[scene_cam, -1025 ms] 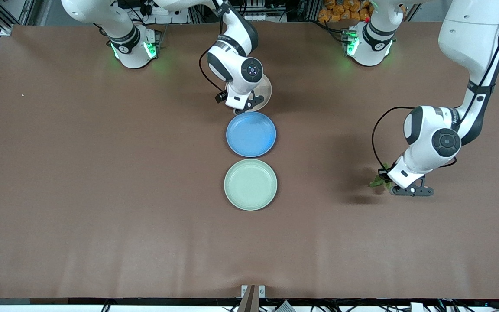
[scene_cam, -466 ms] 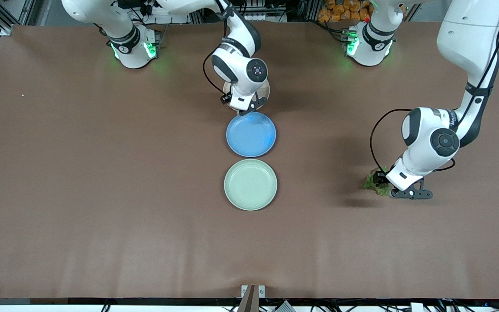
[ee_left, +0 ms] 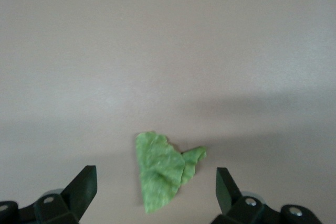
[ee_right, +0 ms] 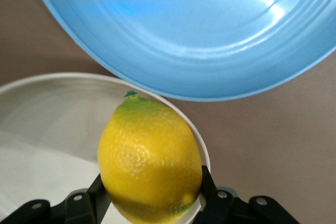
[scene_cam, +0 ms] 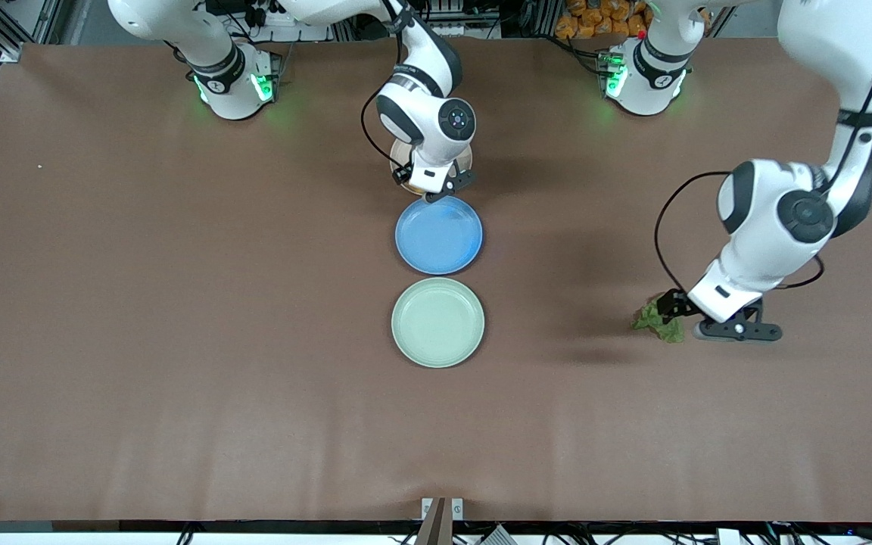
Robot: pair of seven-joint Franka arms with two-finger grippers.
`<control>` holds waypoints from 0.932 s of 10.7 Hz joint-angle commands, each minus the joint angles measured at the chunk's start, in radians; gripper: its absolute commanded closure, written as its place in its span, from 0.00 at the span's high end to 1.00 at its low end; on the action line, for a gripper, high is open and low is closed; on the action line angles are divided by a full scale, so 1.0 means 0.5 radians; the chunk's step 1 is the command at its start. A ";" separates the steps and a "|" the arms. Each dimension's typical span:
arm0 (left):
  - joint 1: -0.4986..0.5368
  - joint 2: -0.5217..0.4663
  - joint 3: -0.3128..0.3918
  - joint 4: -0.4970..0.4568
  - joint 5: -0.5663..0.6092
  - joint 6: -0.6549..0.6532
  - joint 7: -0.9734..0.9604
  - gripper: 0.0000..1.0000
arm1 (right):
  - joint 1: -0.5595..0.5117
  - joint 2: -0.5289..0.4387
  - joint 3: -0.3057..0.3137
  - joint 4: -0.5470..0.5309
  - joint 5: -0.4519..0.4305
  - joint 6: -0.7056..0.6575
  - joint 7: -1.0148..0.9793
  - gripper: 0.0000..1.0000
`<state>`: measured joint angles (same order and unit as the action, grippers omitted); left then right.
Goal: Pick lemon and lettuce from plates
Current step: 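Lower the lettuce onto the table while the right gripper grasps the lemon, then carry the lemon away from the white plate while the left gripper withdraws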
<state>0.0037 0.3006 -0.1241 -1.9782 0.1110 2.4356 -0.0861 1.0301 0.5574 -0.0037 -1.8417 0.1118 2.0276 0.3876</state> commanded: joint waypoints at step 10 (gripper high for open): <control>0.026 -0.450 -0.007 0.845 -0.121 -1.554 0.034 1.00 | -0.415 -0.237 -0.051 0.400 -0.006 -0.395 0.145 0.00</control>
<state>0.0080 0.1143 -0.1288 -1.5696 0.0753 1.7125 -0.0860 0.8919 0.4887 -0.0293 -1.6335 0.1119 1.8413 0.4428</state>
